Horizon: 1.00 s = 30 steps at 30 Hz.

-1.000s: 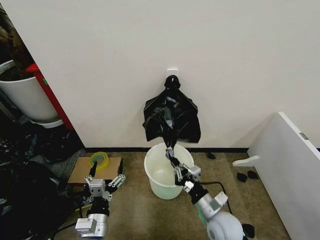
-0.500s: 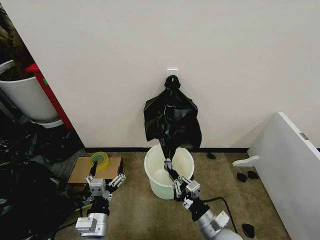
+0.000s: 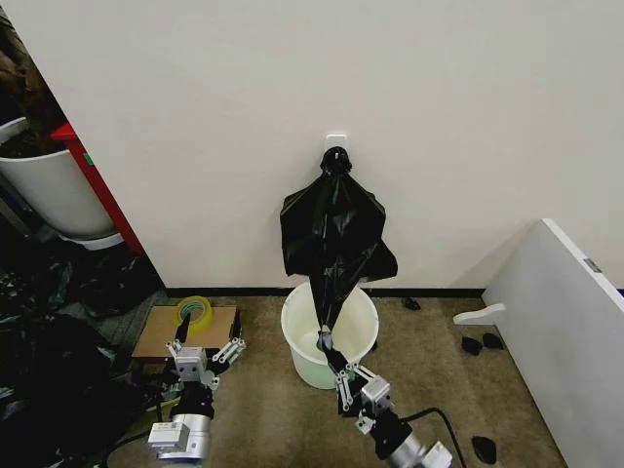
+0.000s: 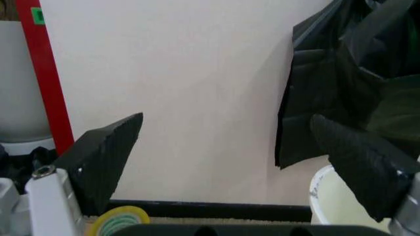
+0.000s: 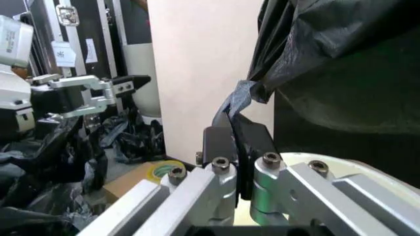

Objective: Place the garbage bag over the trash bin.

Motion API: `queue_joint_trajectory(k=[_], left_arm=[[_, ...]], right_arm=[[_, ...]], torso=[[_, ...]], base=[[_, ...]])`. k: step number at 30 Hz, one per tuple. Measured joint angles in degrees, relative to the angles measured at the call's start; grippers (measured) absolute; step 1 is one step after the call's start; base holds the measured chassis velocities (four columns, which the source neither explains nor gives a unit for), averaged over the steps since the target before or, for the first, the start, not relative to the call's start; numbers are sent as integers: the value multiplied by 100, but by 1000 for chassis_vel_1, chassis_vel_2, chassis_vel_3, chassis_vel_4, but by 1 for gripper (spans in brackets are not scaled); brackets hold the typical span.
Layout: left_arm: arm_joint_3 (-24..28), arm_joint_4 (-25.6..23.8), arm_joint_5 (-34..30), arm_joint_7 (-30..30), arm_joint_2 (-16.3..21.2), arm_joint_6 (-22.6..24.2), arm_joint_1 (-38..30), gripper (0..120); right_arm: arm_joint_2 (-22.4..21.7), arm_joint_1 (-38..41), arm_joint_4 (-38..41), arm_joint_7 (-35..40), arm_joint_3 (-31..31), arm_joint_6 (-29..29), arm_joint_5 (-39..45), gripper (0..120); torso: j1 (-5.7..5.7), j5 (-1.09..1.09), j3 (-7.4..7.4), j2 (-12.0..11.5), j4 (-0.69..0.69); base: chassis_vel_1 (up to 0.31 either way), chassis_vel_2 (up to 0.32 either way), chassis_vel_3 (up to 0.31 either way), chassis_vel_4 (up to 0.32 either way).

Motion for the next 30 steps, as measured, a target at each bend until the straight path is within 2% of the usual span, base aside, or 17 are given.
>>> queue_joint_trajectory(k=[30], left_arm=[[0, 51, -9, -16, -6, 2, -42, 100]], right_arm=[[60, -278, -33, -157, 26, 354, -11, 0]], torso=[[0, 0, 0, 0, 0]], base=[[0, 0, 0, 0]])
